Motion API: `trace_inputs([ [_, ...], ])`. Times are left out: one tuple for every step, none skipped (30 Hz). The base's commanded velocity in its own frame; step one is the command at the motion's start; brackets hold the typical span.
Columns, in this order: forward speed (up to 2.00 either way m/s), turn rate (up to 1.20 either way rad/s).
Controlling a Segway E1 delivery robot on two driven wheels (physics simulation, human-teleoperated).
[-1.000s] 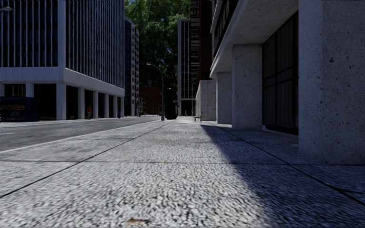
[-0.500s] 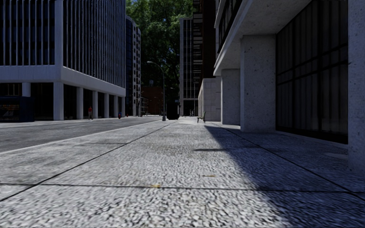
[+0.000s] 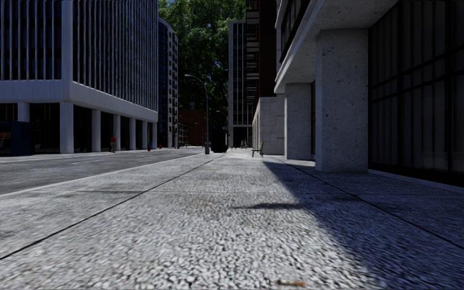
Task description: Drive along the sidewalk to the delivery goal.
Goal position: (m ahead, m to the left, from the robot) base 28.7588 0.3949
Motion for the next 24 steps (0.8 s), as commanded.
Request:
trace_inputs([
  [2.0, 0.0],
  [2.0, 0.0],
  [2.0, 0.0],
  [2.0, 0.0],
  [2.0, 0.0],
  [2.0, 0.0],
  [2.0, 0.0],
  [2.0, 0.0],
  [2.0, 0.0],
  [2.0, 0.0],
  [2.0, 0.0],
  [2.0, 0.0],
  [2.0, 0.0],
  [2.0, 0.0],
  [2.0, 0.0],
  [2.0, 0.0],
  [2.0, 0.0],
  [2.0, 0.0],
  [2.0, 0.0],
  [2.0, 0.0],
  [2.0, 0.0],
  [2.0, 0.0],
  [2.0, 0.0],
  [2.0, 0.0],
])
